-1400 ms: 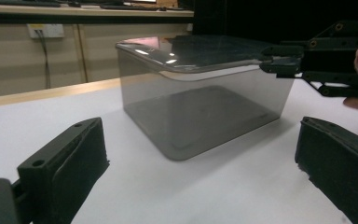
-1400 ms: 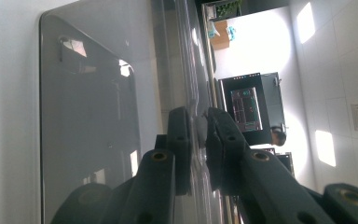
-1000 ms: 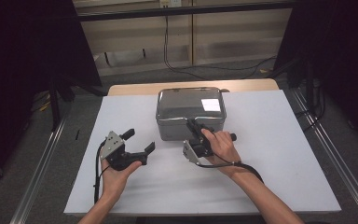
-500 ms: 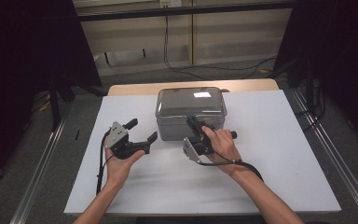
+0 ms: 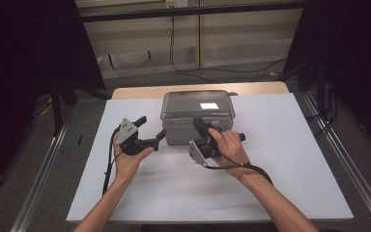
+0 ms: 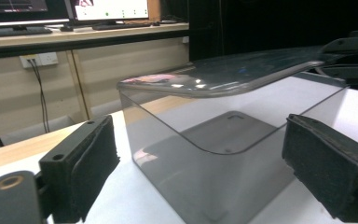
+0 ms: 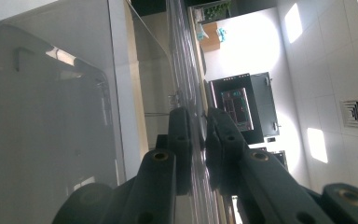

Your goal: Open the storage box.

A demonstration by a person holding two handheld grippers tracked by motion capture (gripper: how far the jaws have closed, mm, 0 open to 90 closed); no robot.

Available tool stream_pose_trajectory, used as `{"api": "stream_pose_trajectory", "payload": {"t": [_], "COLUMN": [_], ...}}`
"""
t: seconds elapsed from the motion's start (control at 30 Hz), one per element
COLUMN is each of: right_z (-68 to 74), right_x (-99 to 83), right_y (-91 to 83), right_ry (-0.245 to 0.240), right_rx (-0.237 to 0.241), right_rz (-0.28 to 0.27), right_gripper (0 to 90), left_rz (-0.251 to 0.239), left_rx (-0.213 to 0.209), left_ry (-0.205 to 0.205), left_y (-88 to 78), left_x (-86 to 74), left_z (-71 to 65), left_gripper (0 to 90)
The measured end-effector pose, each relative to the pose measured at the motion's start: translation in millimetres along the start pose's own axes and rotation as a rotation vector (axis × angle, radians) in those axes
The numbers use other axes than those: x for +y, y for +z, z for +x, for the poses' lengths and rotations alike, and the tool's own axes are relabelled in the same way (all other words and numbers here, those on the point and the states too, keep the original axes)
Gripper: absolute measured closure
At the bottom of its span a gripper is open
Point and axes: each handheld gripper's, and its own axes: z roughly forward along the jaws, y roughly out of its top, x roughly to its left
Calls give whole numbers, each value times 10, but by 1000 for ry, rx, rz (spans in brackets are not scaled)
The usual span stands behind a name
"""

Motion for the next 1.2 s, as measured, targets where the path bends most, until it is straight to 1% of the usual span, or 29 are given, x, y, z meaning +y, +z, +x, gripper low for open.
{"api": "stream_pose_trajectory", "payload": {"t": [0.03, 0.07, 0.13, 0.17, 0.2, 0.23, 0.33, 0.37, 0.4, 0.43, 0.5, 0.6, 0.63, 0.67, 0.7, 0.8, 0.83, 0.87, 0.93, 0.97, 1.0, 1.03, 1.07, 1.1, 1.13, 1.17, 1.2], "right_z": [-8, -8, -20, -30, -30, -36, -42, -45, -45, -46, -47, -49, -49, -47, -45, -41, -47, -48, -46, -43, -43, -40, -50, -60, -71, -85, -95], "right_x": [-6, -6, -9, -9, -9, -4, -1, -2, -2, -2, -1, -5, -5, -4, -3, -1, -3, -5, -8, -10, -10, -14, -34, -51, -71, -89, -103], "right_y": [-1, -1, 0, 3, 3, 5, 9, 8, 8, 9, 7, 9, 9, 10, 10, 10, 8, 7, 7, 10, 10, 13, 19, 25, 31, 32, 34], "right_ry": [8, 8, 11, 11, 11, 9, 5, 14, 14, 13, 12, 12, 13, 13, 12, 6, 8, 14, 15, 15, 15, 21, 47, 72, 107, 132, 144], "right_rx": [-4, -4, -7, -12, -12, -10, -12, -13, -13, -13, -13, -12, -12, -10, -12, -16, -19, -18, -15, -14, -14, -12, -13, -14, -11, -9, -7], "right_rz": [-2, -2, -5, -6, -6, -3, -7, -5, -5, -4, -4, -6, -7, -6, -7, -4, -4, -4, -1, 1, 1, 0, 3, 4, 0, 2, 4], "right_gripper": [802, 802, 802, 802, 802, 802, 803, 802, 802, 802, 802, 802, 802, 802, 802, 805, 804, 804, 801, 797, 797, 791, 754, 729, 705, 685, 668], "left_rz": [0, 0, -6, 3, 3, 7, 3, 3, 3, 0, 11, 5, -4, -4, -12, -17, -11, -19, -20, -21, -21, -24, -19, -20, -20, -22, -22], "left_rx": [4, 4, -1, 11, 11, 15, 11, 14, 14, 17, 18, 25, 40, 37, 38, 35, 36, 28, 29, 28, 28, 27, 20, 22, 22, 20, 20], "left_ry": [18, 18, 37, 46, 46, 52, 49, 48, 48, 42, 38, 31, 29, 32, 24, 26, 41, 32, 28, 15, 15, 21, 36, 41, 41, 35, 35], "left_y": [45, 45, 89, 129, 129, 173, 210, 241, 241, 274, 298, 313, 328, 335, 340, 353, 352, 355, 357, 371, 371, 380, 387, 404, 404, 414, 414], "left_x": [29, 29, 53, 62, 62, 58, 57, 59, 59, 49, 34, 32, 52, 67, 77, 108, 116, 112, 108, 91, 91, 88, 88, 88, 88, 86, 86], "left_z": [3, 3, 9, 21, 21, 39, 47, 55, 55, 58, 67, 82, 79, 89, 96, 108, 112, 113, 116, 107, 107, 98, 94, 83, 83, 81, 81], "left_gripper": [115, 120, 133, 142, 142, 143, 157, 158, 158, 160, 176, 182, 182, 182, 189, 204, 205, 212, 219, 219, 224, 224, 239, 238, 237, 236, 236]}}
